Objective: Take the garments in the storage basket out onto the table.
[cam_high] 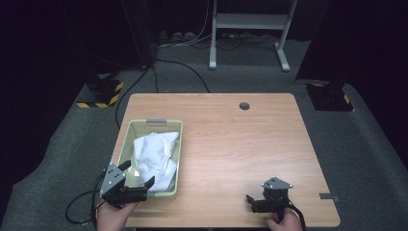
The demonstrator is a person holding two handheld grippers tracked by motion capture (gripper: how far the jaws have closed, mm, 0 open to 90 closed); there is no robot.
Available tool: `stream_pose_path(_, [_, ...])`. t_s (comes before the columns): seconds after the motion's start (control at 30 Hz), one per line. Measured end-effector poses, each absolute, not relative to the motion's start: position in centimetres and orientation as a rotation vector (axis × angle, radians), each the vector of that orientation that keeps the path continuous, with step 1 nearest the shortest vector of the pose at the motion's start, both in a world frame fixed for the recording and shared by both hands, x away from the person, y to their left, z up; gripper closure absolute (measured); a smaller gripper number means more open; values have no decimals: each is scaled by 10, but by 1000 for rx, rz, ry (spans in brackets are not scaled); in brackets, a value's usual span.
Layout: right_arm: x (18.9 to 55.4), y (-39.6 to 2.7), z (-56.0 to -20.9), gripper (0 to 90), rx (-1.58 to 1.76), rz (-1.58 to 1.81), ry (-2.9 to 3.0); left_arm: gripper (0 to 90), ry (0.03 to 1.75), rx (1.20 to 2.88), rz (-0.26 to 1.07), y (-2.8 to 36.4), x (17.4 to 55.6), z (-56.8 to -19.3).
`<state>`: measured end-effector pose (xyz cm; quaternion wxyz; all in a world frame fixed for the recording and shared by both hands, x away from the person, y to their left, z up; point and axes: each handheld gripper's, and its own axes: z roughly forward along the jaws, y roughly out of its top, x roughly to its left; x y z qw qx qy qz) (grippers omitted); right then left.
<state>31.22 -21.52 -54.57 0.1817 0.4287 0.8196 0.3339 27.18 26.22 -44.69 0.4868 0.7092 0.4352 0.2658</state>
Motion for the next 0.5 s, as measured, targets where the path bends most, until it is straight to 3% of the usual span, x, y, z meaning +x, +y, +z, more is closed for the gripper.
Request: stream_pose_path(0.5, [312, -215, -546, 0, 1210, 943, 2314, 4, 1138, 1776, 641, 258, 310, -437])
